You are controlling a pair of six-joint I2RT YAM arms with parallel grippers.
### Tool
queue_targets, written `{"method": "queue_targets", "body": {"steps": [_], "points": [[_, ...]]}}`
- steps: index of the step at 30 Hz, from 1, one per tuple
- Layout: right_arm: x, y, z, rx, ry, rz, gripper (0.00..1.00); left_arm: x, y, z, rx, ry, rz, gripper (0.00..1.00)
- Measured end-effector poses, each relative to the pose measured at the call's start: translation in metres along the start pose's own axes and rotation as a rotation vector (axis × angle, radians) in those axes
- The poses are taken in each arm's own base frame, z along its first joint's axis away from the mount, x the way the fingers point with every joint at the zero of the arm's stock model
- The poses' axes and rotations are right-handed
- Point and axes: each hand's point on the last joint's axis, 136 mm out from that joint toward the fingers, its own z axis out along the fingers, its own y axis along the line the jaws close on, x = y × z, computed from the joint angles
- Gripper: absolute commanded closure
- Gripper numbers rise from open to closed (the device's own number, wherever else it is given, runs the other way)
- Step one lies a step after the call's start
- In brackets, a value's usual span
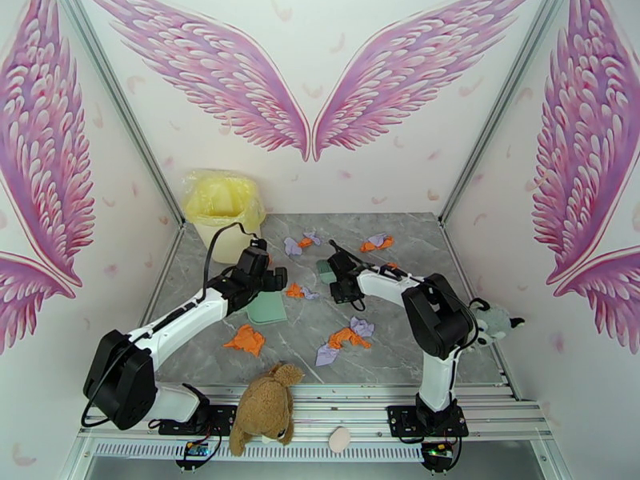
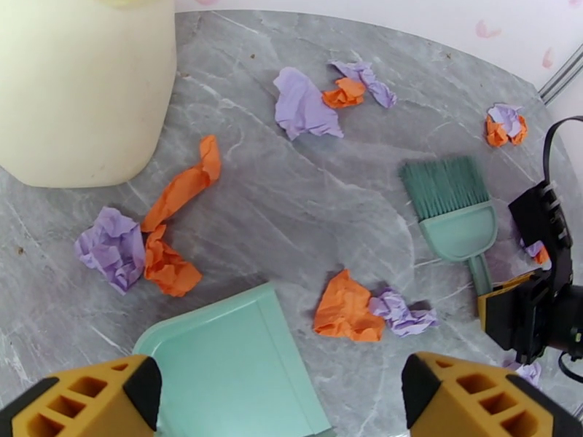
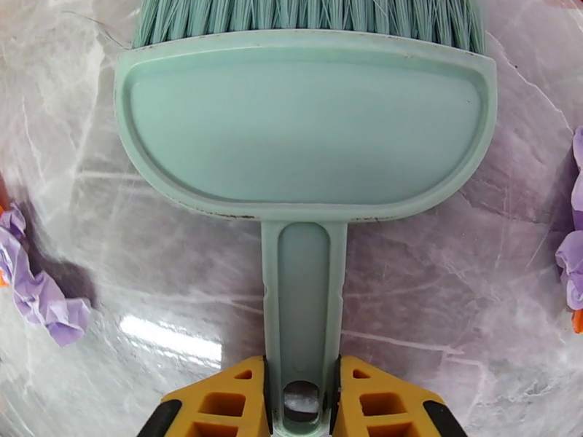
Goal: Sweep away the paper scraps from the table
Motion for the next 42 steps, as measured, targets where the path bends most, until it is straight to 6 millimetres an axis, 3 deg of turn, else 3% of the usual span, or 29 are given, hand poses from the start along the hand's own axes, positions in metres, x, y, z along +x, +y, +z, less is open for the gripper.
{"method": "queue_targets", "body": {"steps": [3,11,14,22,33,42], "points": [[-0.004,-0.005,-0.022,0.012,-0.038,-0.015,0.78,-0.007,-0.013,0.002,0.048,0.007,-0.024,0.13],[-0.043,-0.015,-0.134,-0.024,-0.331,0.003,0.80,-0.010,-0.061,0.004,0.232,0.062,-0.125,0.20],[-0.045,-0.017,-0.158,-0.041,-0.391,0.013,0.80,-0.010,-0.088,0.005,0.311,0.079,-0.144,0.21],[-0.039,-0.017,-0.168,-0.059,-0.405,0.015,0.80,-0.028,-0.155,0.001,0.521,0.076,-0.181,0.24],[-0.032,-0.011,-0.180,-0.095,-0.426,0.023,0.80,-0.049,-0.187,0.016,0.632,0.068,-0.245,0.30],[-0.029,-0.006,-0.178,-0.115,-0.414,0.014,0.80,-0.069,-0.213,0.019,0.736,0.058,-0.280,0.46]]}}
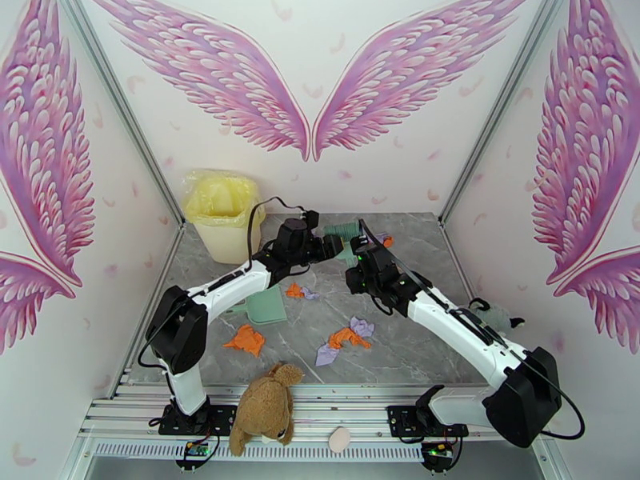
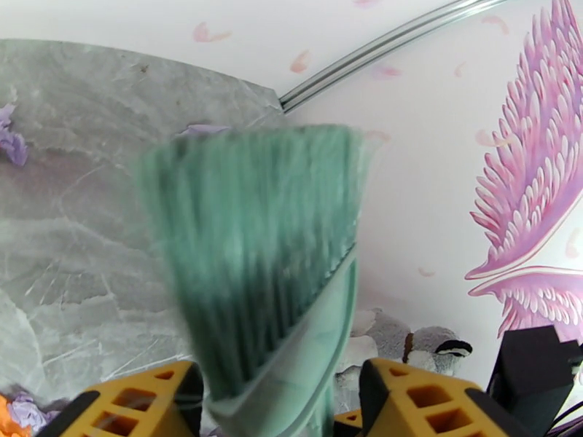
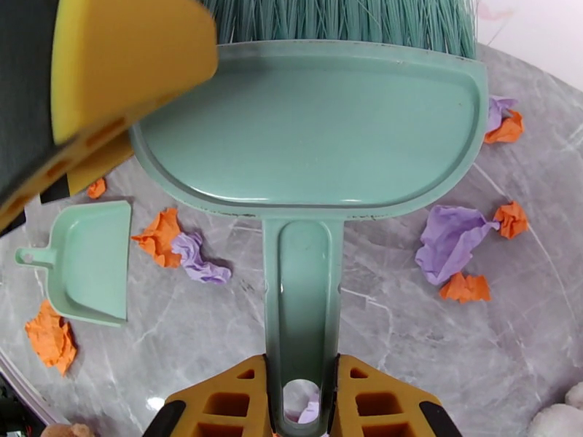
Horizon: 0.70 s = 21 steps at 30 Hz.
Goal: Sweep away the paper scraps from the table
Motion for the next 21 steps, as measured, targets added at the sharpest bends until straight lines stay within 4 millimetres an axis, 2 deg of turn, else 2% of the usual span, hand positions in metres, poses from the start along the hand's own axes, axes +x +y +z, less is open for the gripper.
{"method": "queue_targets", "body": {"steps": [3,11,18,21], "points": [[0.000,0.001,0.000,-0.003,0.001,0.004,0.80,0.001,0.000,0.004,0.014,0.005,-0.016,0.56],[0.002,0.001,0.002,-0.005,0.001,0.022,0.80,0.003,-0.004,0.006,0.042,0.015,-0.031,0.67],[0.002,0.003,0.002,-0.018,0.001,0.031,0.80,0.002,-0.009,0.005,0.067,0.018,-0.024,0.85],[0.001,0.006,0.002,-0.032,-0.002,0.032,0.79,0.004,-0.011,0.005,0.077,0.023,-0.020,0.97]]}}
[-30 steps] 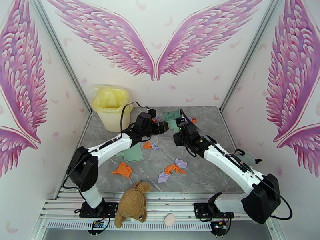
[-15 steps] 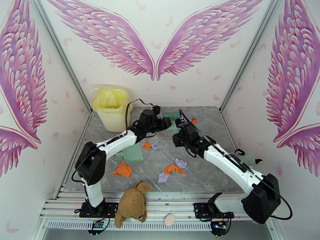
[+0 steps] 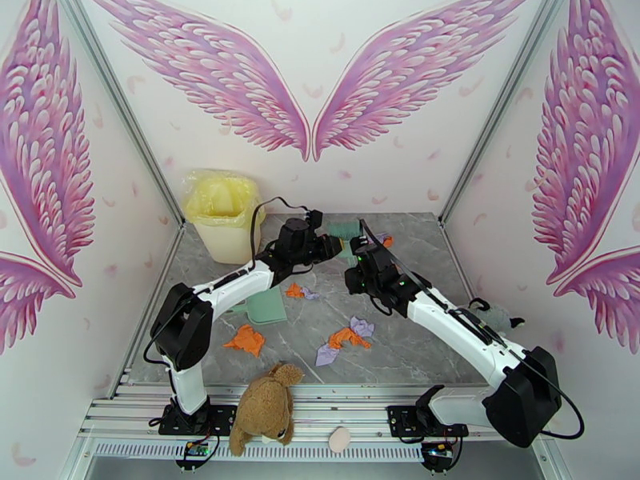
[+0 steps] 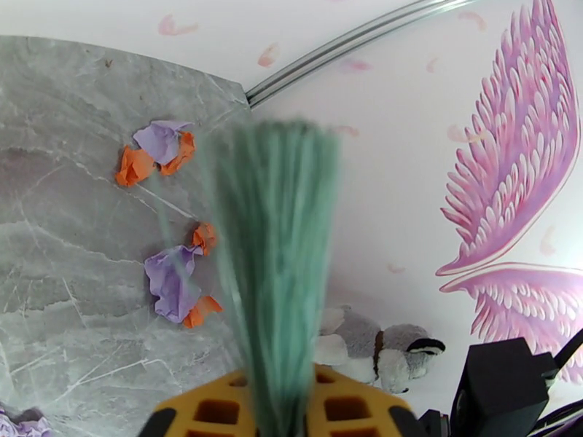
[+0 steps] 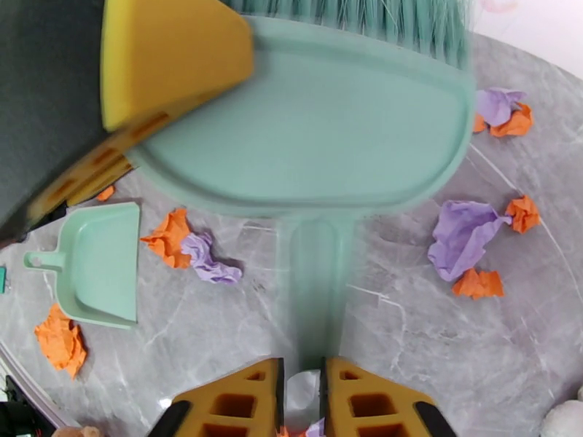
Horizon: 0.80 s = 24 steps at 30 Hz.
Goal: Sweep away the paper scraps from the table
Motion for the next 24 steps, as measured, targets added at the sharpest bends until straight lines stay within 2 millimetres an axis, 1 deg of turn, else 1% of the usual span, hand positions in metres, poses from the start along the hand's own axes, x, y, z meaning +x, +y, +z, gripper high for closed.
{"method": "queue_targets", "body": {"steps": [1,7,10,12,15,18,20,22,24], "points": [[0.000,0.001,0.000,-0.004,-0.001,0.003,0.77,0.000,0.000,0.000,0.002,0.000,0.004,1.00],[0.002,0.010,0.002,-0.062,-0.001,0.036,0.55,0.002,0.005,-0.001,-0.001,0.005,0.010,1.00],[0.000,0.018,-0.004,-0.115,-0.024,0.064,0.49,0.001,0.009,-0.008,-0.009,0.001,0.011,1.00],[-0.005,0.021,-0.012,-0.156,-0.054,0.093,0.47,-0.004,0.009,-0.016,-0.012,-0.015,0.012,1.00],[-0.018,0.022,-0.031,-0.225,-0.130,0.163,0.43,-0.021,0.006,-0.037,-0.003,-0.065,0.020,1.00],[-0.035,0.014,-0.051,-0.285,-0.223,0.257,0.40,-0.037,0.000,-0.060,0.016,-0.122,0.033,1.00],[-0.044,0.008,-0.061,-0.336,-0.281,0.326,0.40,-0.044,-0.003,-0.075,0.030,-0.157,0.038,1.00],[-0.050,0.004,-0.064,-0.392,-0.319,0.392,0.42,-0.047,-0.006,-0.086,0.055,-0.185,0.035,1.00],[-0.053,0.002,-0.060,-0.468,-0.346,0.469,0.44,-0.046,-0.010,-0.094,0.096,-0.206,0.025,1.00]]}}
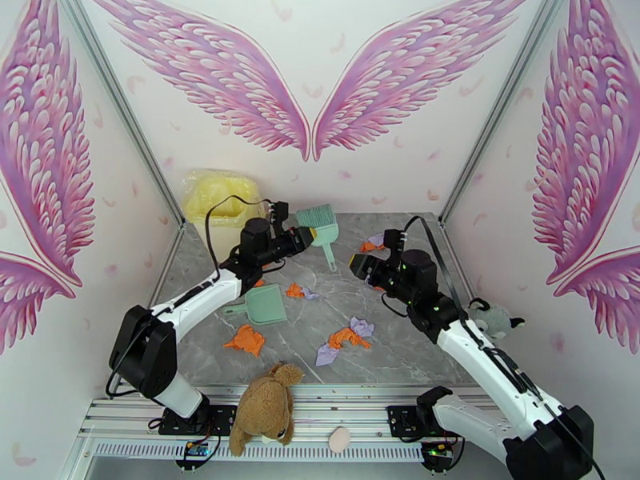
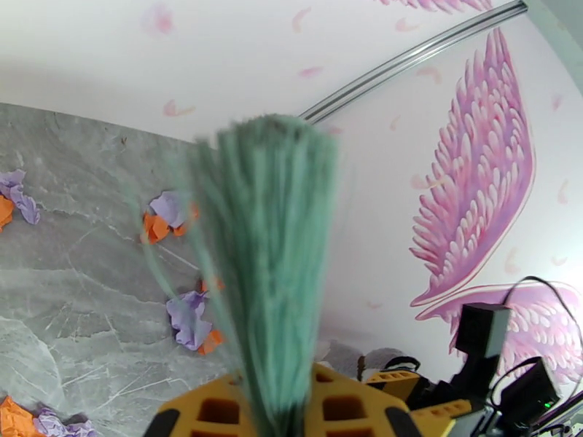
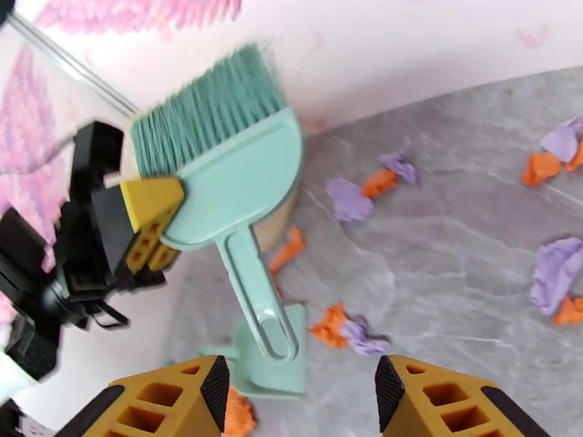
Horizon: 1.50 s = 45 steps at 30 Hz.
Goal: Sweep away the paper scraps from the table
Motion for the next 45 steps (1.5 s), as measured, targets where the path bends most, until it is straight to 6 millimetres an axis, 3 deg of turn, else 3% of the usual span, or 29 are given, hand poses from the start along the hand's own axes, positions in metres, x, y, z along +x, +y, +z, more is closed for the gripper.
{"method": "queue_targets", "body": {"steps": [9,17,24,45], "points": [[0.017,-0.004,0.042,-0.263,0.001,0.310,0.42,-0.002,-0.014,-0.009,0.193,-0.084,-0.124,1.00],[0.003,0.036,0.034,-0.428,-0.045,0.323,0.48,-0.011,-0.033,-0.012,0.273,-0.126,-0.132,1.00],[0.002,0.051,0.031,-0.475,-0.046,0.314,0.51,0.000,-0.028,-0.001,0.272,-0.118,-0.154,1.00],[-0.008,0.052,0.032,-0.491,-0.097,0.352,0.78,0.000,-0.038,0.003,0.312,-0.164,-0.181,1.00]]}}
